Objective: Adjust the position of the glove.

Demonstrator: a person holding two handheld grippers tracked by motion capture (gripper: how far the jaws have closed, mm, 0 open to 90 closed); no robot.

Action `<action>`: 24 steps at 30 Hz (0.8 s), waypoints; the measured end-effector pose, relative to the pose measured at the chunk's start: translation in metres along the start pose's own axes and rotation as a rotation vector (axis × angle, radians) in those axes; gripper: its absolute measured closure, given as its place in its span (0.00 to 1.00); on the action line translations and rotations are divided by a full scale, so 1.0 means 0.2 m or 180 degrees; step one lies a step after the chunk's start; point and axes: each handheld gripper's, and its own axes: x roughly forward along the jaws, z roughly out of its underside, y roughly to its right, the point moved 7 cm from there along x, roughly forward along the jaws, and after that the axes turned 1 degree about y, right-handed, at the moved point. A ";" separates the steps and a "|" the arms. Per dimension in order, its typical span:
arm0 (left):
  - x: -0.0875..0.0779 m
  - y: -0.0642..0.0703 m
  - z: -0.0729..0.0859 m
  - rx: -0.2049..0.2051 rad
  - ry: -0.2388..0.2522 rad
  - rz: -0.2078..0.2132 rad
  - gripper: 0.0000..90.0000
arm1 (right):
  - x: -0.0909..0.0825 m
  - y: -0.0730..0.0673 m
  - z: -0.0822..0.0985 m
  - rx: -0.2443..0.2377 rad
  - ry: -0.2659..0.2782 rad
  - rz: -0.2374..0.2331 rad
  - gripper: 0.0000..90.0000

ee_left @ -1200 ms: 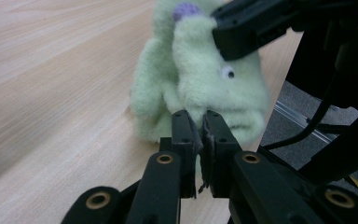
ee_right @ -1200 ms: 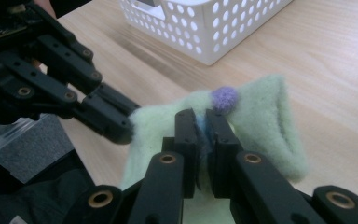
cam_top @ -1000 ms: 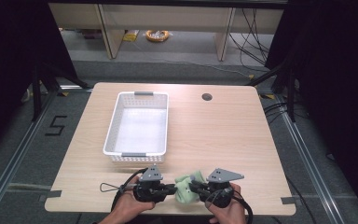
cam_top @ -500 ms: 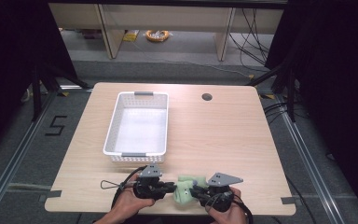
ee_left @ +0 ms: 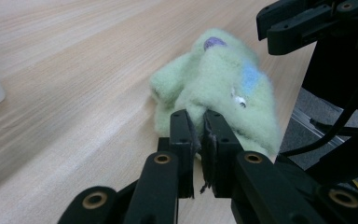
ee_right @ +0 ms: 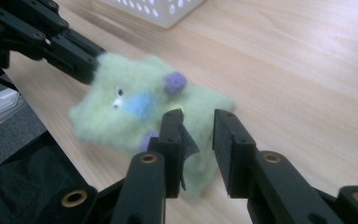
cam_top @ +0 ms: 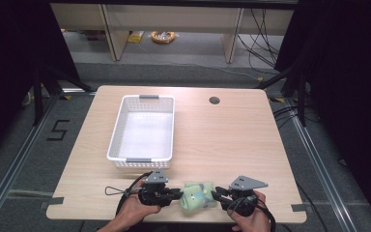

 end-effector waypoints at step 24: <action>-0.01 0.01 -0.01 0.0012 -0.0029 0.0043 0.93 | 0.03 -0.01 0.06 -0.0024 -0.0236 -0.0160 0.91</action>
